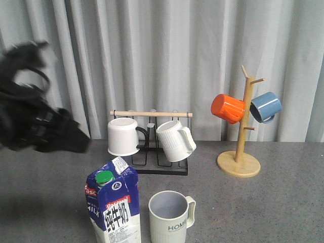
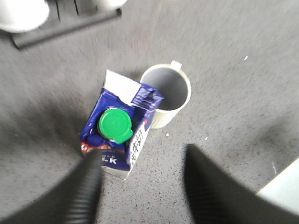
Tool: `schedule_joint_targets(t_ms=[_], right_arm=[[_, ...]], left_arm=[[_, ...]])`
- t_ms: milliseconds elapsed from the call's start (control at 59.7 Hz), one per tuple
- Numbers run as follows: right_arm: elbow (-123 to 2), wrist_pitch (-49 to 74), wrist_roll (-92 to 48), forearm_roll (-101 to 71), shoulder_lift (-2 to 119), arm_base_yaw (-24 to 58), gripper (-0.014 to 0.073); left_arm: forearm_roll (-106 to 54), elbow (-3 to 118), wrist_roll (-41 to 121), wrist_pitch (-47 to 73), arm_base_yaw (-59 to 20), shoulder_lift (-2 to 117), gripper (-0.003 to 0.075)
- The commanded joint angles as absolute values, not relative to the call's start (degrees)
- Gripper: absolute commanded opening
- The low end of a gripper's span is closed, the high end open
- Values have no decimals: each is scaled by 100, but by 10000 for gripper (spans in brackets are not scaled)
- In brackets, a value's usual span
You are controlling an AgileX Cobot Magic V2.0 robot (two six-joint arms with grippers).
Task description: Place milk next to cup
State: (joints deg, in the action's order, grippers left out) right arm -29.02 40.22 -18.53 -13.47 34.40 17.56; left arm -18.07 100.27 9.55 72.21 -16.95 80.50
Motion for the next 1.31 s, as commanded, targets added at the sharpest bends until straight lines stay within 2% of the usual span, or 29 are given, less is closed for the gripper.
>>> schedule_joint_targets(t_ms=[0,33,301,636,787,1004,1289], right_arm=[[-3054,3218,-1411,-1319,3439,1722,-5],[-3054,3087,-1295,-1319,3439,1722,-5],[-3054,2797,-906,-1350,3439,1722,-5],[-3054,2810,-906,-1350,3439,1722,-5],[-3054,2810,-906,-1350,3439,1722,-5],[-3054,2810,-906,-1350,3439,1722,-5],[-3054,2810,-906,-1350,3439,1722,-5]], left_arm=[[-1703,10143,999,7148,-1726,7417,48],[-1598,10143,1031,7148,-1726,7248,-12],[-1150,9777,1017,6632,-1726,6085,-8],[-1156,7396,483,5289,-1726,4230,-8],[-1345,6350,121,5471,-1726,3518,-8],[-1340,5713,150,5977,-1726,2956,-8],[-587,5489,200,5574,-1726,2834,-8]])
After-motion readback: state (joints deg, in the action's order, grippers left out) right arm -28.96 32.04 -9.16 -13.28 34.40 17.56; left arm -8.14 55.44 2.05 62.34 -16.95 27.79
